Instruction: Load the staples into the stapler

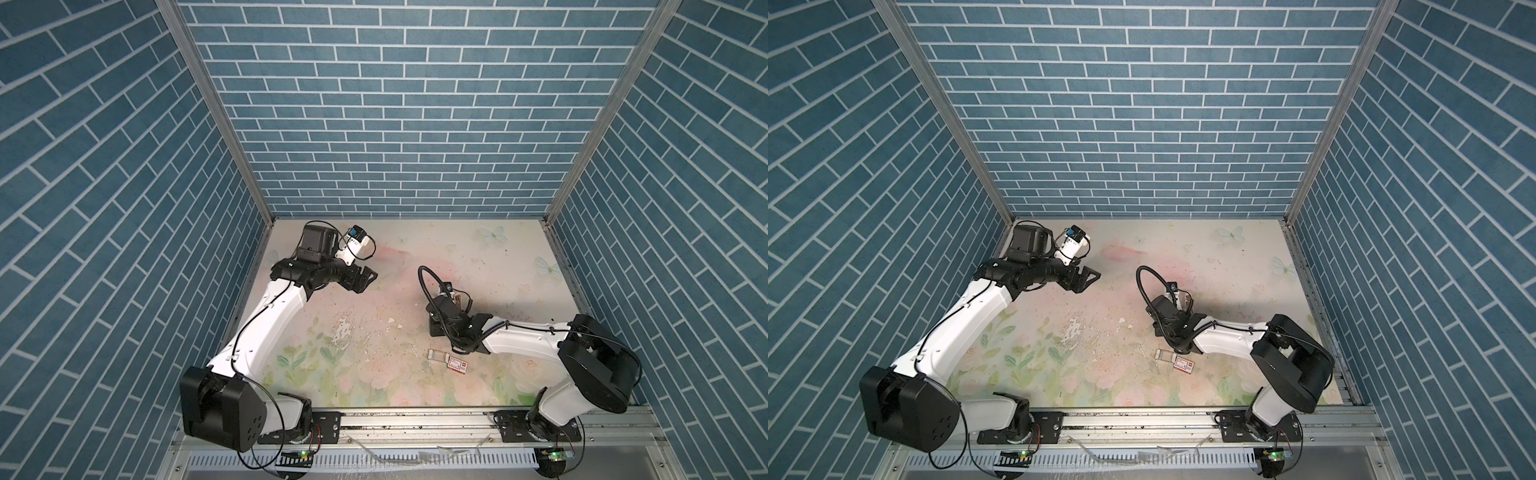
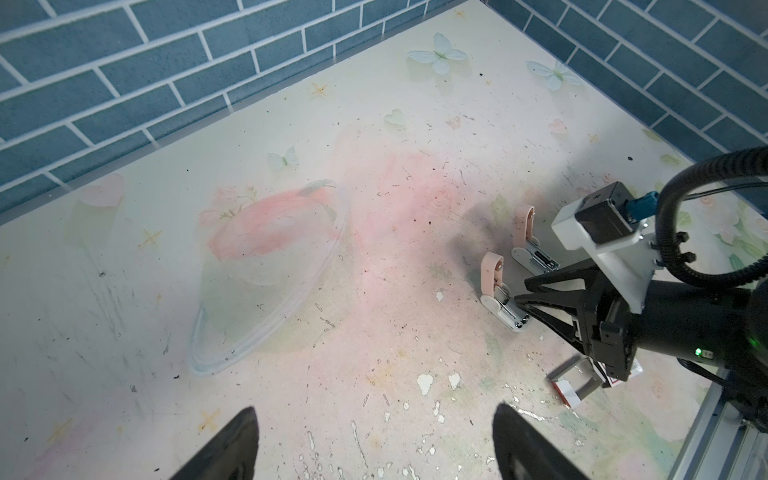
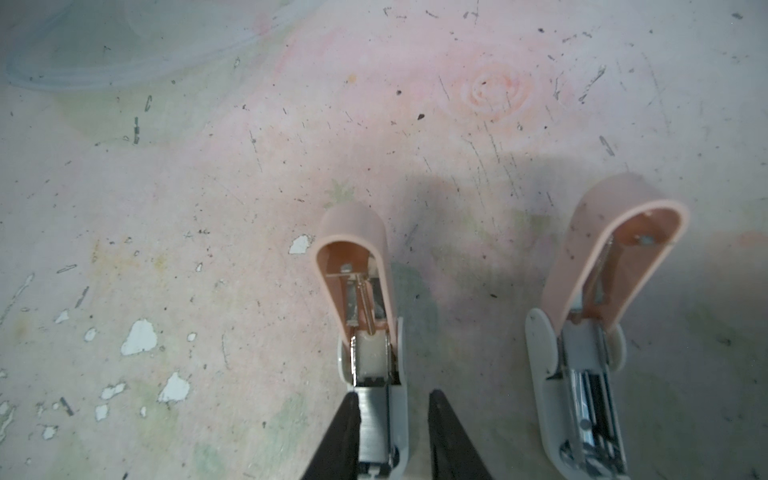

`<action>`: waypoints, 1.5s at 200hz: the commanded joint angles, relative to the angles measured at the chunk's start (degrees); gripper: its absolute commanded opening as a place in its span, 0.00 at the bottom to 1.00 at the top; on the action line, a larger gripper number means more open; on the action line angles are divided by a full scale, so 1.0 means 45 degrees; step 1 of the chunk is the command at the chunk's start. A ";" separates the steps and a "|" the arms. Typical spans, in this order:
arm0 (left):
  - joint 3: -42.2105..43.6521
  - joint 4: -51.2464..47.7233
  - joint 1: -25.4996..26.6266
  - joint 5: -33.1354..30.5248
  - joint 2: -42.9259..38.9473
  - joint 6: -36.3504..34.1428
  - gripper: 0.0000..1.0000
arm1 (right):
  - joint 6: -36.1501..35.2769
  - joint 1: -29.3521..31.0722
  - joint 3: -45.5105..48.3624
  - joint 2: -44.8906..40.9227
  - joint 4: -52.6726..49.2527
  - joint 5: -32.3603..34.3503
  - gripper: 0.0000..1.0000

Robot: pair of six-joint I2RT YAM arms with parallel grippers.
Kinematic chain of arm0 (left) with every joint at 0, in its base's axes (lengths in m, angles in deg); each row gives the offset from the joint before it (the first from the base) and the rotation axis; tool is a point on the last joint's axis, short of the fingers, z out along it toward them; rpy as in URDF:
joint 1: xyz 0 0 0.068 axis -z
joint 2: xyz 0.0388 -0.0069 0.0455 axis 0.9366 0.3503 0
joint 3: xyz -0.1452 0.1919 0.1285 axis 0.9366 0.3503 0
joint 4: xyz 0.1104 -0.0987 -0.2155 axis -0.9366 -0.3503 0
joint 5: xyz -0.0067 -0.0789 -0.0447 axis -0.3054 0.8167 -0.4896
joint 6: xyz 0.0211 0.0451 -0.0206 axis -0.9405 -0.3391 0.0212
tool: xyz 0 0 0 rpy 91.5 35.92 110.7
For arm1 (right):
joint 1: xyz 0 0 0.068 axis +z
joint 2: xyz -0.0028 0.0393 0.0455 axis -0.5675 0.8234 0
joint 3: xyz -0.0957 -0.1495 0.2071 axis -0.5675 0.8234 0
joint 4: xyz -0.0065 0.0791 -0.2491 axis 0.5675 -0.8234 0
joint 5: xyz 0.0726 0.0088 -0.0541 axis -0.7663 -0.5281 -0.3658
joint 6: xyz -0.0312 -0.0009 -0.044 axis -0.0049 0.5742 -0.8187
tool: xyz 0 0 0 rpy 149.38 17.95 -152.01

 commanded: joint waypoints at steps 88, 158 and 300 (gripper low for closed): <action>0.0117 0.0121 -0.0080 0.0015 -0.0187 0.0012 0.89 | 0.0310 -0.0070 0.0438 0.0054 0.0108 0.0064 0.30; 0.0153 0.0125 -0.0082 -0.0019 -0.0191 -0.0016 0.89 | 0.0437 -0.0109 0.0440 0.0834 0.0376 -0.0191 0.29; 0.0078 0.0105 -0.0083 -0.0009 -0.0245 -0.0004 0.89 | -0.0178 -0.0592 -0.0390 -0.0534 -0.0366 -0.0199 0.31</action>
